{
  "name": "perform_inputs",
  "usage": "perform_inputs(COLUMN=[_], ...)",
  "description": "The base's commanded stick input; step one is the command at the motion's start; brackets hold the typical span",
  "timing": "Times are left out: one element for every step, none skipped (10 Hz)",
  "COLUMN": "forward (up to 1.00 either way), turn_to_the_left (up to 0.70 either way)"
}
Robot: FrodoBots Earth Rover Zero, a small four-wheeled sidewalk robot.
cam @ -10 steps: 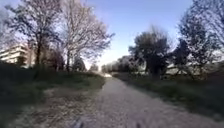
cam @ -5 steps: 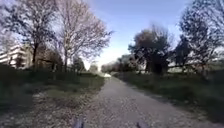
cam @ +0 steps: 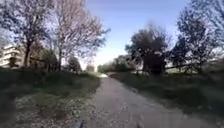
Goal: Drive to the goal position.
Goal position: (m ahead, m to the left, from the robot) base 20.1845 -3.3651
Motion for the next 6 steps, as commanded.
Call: perform_inputs(forward=[0.7, 0.7, 0.7, 0.7, 0.7, 0.7], turn_to_the_left=[0.0, 0.0, 0.0, 0.0, 0.0, 0.0])
